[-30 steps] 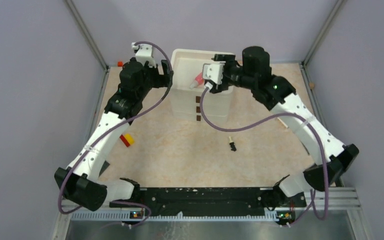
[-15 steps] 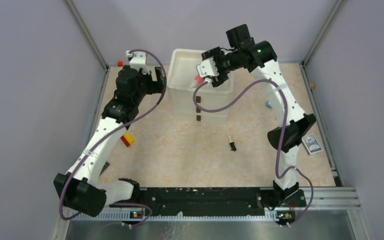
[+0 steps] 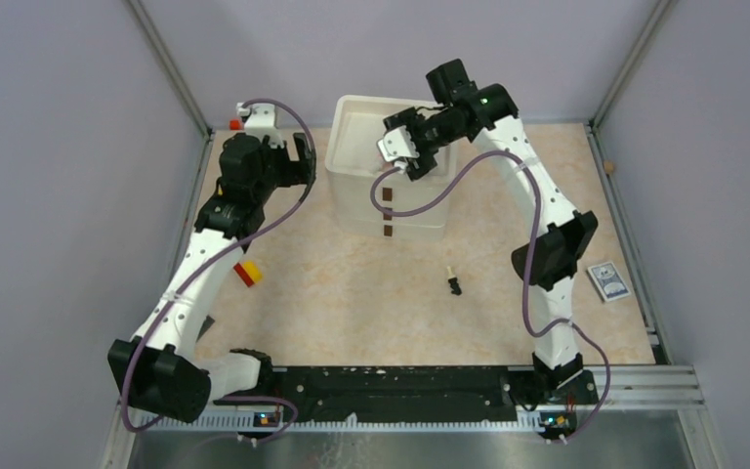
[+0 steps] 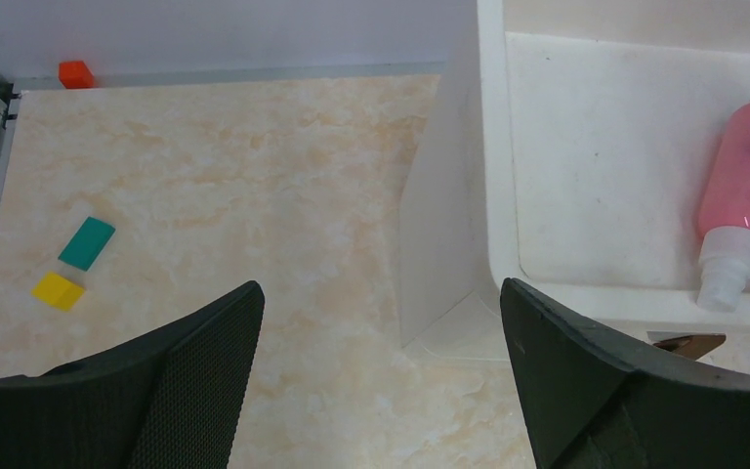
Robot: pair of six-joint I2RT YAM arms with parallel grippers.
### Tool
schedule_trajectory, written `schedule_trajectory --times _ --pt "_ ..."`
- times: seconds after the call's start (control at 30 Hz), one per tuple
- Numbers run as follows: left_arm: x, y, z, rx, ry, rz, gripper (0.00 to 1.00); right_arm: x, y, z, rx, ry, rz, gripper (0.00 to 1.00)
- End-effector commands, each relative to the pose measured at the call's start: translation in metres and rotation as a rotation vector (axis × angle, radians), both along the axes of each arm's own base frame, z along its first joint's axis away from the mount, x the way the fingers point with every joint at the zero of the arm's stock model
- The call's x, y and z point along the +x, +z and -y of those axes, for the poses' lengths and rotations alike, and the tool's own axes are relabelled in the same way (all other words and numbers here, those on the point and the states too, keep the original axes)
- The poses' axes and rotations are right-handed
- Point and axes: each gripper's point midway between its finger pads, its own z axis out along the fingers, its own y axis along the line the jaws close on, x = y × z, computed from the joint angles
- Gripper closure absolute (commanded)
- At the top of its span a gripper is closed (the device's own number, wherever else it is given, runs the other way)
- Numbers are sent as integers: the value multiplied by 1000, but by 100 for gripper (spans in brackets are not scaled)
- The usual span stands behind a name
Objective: Organize the makeup
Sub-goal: Pick up the makeup from the storage box.
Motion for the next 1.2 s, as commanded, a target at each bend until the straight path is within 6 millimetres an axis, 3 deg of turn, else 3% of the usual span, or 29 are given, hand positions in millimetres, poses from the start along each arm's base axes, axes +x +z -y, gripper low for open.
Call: schedule_trajectory --times 0.0,0.3,0.5,0.97,1.17 --pt "-1 21 0 -31 -15 74 5 -8 -4 -18 47 75 -30 25" --pt "-3 21 0 -43 -31 74 4 7 -30 -23 23 26 -72 26" --pt "-3 19 0 -56 -41 67 4 9 -46 -22 2 -3 -121 39" --pt "-3 19 0 -71 -52 67 4 8 -65 -14 -44 -67 -191 56" --pt "-3 17 0 -77 -56 63 4 9 -61 -18 -16 -68 -192 75"
